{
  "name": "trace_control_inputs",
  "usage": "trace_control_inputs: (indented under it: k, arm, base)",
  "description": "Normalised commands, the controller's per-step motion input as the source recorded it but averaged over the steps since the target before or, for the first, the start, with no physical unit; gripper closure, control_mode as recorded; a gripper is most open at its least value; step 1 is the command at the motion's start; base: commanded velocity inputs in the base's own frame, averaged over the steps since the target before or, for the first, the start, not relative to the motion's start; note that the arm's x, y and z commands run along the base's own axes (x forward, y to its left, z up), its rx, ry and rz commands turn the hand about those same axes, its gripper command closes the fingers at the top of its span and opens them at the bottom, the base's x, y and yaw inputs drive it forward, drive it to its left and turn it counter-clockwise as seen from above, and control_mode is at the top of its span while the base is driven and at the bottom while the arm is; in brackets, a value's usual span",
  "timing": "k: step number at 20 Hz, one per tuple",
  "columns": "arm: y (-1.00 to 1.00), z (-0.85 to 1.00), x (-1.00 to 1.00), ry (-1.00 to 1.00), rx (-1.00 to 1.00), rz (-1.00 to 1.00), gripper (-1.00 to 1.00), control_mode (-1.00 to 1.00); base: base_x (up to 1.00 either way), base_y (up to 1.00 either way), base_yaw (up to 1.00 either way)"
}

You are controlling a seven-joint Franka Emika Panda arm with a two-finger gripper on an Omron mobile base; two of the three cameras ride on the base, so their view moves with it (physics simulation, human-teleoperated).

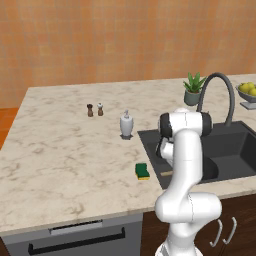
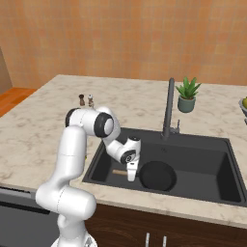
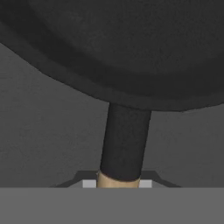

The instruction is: Pick the pan and sponge and place them into the sink. Then turn on the water.

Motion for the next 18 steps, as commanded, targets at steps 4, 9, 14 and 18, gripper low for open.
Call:
trace_control_inputs:
  k: [4, 9, 14, 18]
  arm:
    - [0.00, 0.10, 0.28, 0.00, 0.00, 0.02, -1.00, -1.00]
    - [0.00, 0.66, 0.00, 0.00, 0.00, 0.05, -1.00, -1.00]
    - [0.00, 0.98, -0.04, 0.02, 0.00, 0.14, -1.00, -1.00]
    - [0.12, 1.00, -0.24, 0.00, 0.00, 0.19, -1.00, -1.00]
  base:
    - [0.00, 0.00, 0.00]
    - [0.00, 0.00, 0.00]
    - [0.00, 0.00, 0.00]
    - [0.00, 0.00, 0.00]
